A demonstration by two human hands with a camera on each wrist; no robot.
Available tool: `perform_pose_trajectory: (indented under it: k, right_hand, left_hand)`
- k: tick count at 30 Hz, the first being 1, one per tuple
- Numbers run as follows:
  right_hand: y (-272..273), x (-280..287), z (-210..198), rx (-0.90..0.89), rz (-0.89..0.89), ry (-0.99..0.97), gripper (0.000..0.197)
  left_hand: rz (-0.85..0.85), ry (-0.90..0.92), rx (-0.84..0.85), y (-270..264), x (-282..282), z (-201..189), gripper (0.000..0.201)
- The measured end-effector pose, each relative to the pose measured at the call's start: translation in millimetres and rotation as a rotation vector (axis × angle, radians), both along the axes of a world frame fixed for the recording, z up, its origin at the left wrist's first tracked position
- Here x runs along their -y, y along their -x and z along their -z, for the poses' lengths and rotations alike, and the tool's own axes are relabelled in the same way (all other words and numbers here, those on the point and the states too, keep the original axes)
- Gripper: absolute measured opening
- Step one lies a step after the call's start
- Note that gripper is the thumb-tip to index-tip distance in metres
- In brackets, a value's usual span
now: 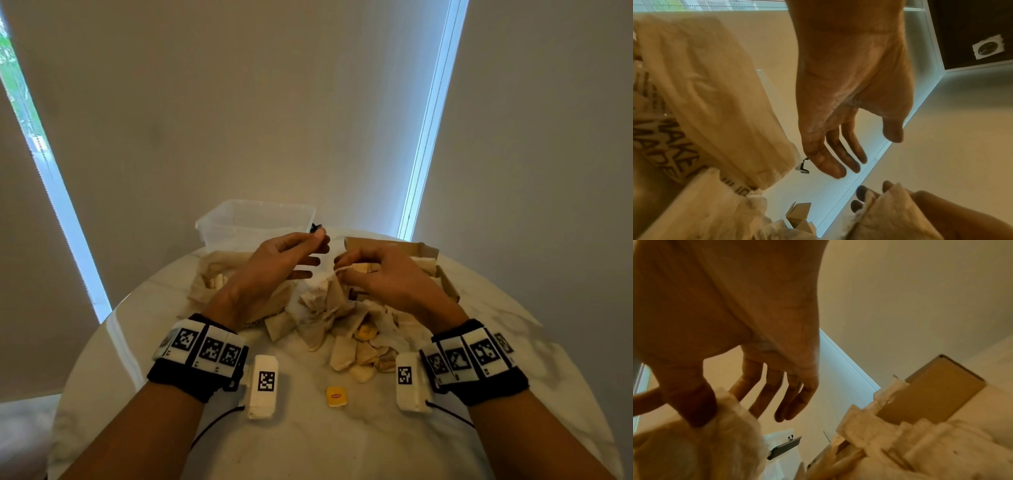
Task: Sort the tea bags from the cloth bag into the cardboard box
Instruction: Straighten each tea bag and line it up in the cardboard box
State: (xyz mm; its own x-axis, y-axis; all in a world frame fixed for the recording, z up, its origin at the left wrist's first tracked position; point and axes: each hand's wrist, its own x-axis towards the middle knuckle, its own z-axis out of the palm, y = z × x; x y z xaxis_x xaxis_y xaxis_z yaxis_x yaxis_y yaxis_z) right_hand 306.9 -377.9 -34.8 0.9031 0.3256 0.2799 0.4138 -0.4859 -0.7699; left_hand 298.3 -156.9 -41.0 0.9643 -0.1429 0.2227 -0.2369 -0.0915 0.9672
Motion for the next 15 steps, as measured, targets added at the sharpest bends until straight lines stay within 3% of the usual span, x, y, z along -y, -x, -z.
perform_pose_trajectory:
  k: [4,9,15]
  right_hand:
    - [1.6,14.4,9.5,-0.029,0.042,-0.202,0.012]
    - [2.6,24.5,15.6,-0.056,0.018,-0.224,0.027]
    - [4.5,24.8,16.9,-0.091,0.038,-0.195,0.026]
  left_hand:
    - [0.133,-0.101,-0.025,5.5,8.3,3.6,0.046]
    - [0.189,-0.218,-0.034,7.7,18.7,6.8,0.041]
    - [0.152,-0.234,-0.087,2.5,16.1,15.5,0.035]
